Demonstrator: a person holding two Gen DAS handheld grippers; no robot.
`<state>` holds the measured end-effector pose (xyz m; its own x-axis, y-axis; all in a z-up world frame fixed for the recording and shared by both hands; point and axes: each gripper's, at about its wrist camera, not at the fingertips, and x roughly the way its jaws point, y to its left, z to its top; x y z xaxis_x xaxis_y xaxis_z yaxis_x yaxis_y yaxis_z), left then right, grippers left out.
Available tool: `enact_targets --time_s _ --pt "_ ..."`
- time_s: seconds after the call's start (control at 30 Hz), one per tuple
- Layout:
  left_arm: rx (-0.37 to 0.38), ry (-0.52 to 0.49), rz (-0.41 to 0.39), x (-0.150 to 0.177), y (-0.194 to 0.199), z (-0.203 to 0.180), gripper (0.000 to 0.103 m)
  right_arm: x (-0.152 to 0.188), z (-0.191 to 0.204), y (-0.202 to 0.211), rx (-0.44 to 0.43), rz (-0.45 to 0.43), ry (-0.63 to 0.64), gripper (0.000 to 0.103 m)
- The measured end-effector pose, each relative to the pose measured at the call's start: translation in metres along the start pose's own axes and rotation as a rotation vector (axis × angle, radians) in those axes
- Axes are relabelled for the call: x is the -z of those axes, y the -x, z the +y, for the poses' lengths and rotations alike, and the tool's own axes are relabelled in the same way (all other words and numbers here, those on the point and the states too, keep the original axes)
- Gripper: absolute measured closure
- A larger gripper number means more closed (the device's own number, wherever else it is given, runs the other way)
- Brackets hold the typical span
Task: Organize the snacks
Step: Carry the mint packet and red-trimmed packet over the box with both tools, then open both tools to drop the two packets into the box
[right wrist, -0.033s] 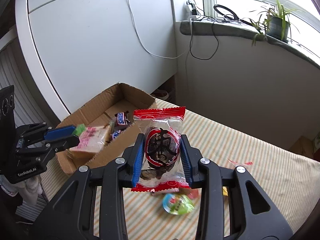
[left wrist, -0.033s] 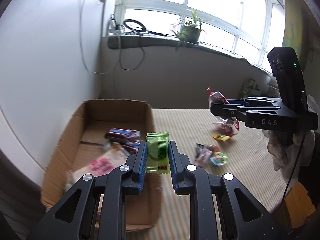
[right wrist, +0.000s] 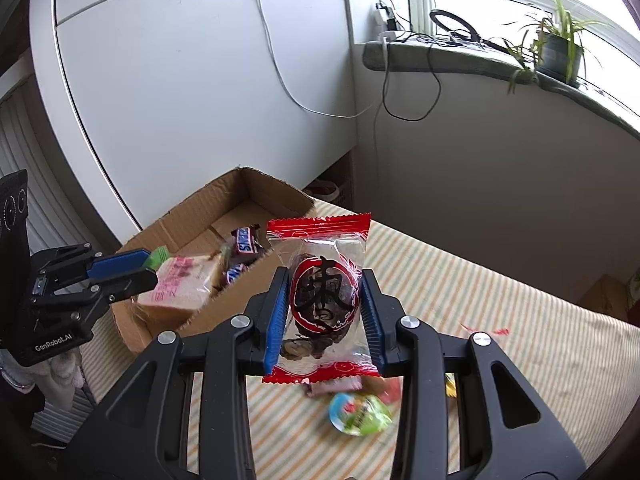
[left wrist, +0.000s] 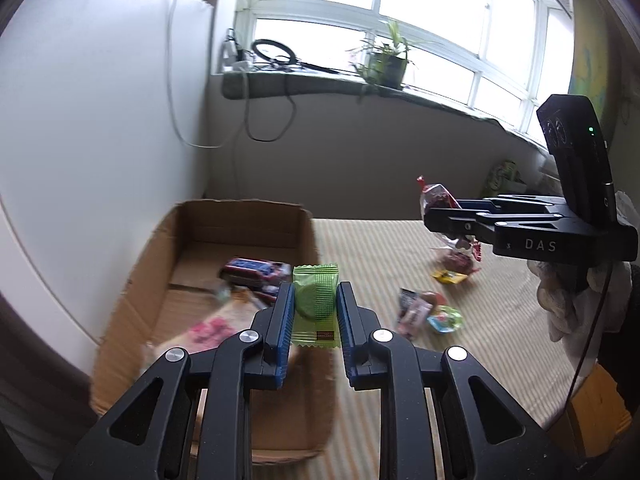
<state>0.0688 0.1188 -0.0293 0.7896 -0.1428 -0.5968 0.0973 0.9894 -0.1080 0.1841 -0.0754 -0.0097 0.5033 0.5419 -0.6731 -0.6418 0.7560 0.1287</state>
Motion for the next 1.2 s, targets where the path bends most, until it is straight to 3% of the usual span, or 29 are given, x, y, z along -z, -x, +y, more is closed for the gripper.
enact_targets --time_s 0.23,0.53,0.93,1.07,1.2 --pt "-0.078 0.062 -0.003 -0.004 -0.006 0.04 0.083 -0.028 0.025 -0.037 -0.036 0.02 0.034 0.067" --pt "-0.144 0.072 0.008 -0.007 -0.02 0.059 0.083 -0.048 0.048 -0.085 -0.058 0.07 0.068 0.067" --pt "-0.163 0.09 0.035 -0.008 -0.034 0.069 0.083 -0.049 0.059 -0.124 -0.078 0.125 0.075 0.067" --pt "-0.169 0.096 0.041 -0.009 -0.035 0.072 0.082 -0.049 0.062 -0.124 -0.075 0.118 0.079 0.057" --pt "-0.175 0.108 0.04 -0.01 -0.035 0.074 0.082 -0.049 0.064 -0.122 -0.069 0.11 0.084 0.056"
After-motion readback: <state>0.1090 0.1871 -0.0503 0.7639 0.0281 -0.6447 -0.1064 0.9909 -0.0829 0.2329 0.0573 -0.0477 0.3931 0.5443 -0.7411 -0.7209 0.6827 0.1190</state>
